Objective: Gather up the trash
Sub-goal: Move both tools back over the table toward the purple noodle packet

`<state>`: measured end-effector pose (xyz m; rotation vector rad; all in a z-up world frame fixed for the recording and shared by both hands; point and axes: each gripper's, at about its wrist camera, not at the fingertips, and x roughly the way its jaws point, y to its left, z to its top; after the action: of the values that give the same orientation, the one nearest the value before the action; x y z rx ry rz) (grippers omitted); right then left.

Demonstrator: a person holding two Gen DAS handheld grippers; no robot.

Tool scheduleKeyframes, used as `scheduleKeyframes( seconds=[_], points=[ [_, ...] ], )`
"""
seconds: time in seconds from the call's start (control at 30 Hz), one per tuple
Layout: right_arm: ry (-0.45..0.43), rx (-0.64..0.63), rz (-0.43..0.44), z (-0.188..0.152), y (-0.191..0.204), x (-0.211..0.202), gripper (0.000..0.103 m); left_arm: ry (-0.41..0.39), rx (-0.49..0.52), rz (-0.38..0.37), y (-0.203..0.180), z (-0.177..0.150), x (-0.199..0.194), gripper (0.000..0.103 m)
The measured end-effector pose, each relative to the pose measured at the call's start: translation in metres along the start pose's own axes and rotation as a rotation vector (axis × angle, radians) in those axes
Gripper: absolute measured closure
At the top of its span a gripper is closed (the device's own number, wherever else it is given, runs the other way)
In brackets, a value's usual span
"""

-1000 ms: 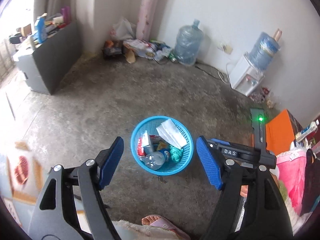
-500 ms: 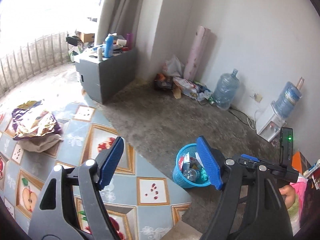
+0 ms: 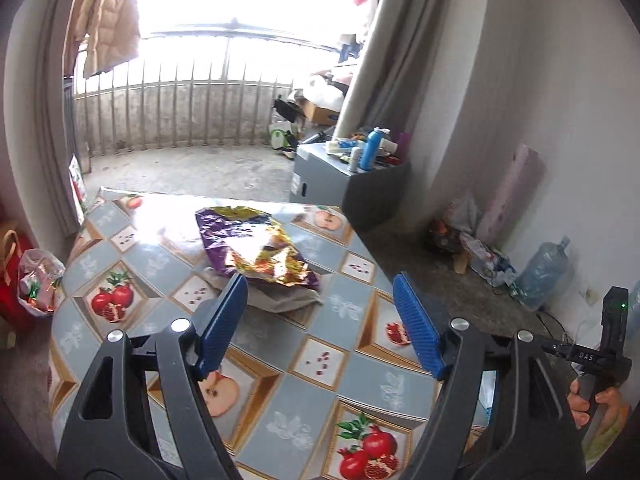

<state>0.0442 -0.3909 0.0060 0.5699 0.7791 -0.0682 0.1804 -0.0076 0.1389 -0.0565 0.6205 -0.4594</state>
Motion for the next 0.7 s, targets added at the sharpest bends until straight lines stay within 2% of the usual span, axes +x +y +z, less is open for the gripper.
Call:
scheduleKeyframes(
  seconds=[0.17, 0.3, 0.47, 0.63, 0.7],
  points=[
    [0.052, -0.032, 0.089, 0.03, 0.043, 0.043, 0.03, 0.021, -0.074, 0.039, 0.047, 0.015, 0.021, 0.032],
    [0.1, -0.055, 0.146, 0.052, 0.076, 0.088, 0.03, 0.073, -0.125, 0.036, 0.077, 0.018, 0.056, 0.033],
    [0.163, -0.097, 0.204, 0.078, 0.118, 0.154, 0.031, 0.149, -0.174, 0.05, 0.107, 0.023, 0.121, 0.045],
    [0.241, -0.147, 0.21, 0.097, 0.156, 0.238, 0.038, 0.257, -0.234, 0.034, 0.133, 0.023, 0.188, 0.047],
    [0.277, -0.155, 0.187, 0.101, 0.166, 0.274, 0.043, 0.303, -0.237, 0.051, 0.137, 0.02, 0.212, 0.047]
  ],
)
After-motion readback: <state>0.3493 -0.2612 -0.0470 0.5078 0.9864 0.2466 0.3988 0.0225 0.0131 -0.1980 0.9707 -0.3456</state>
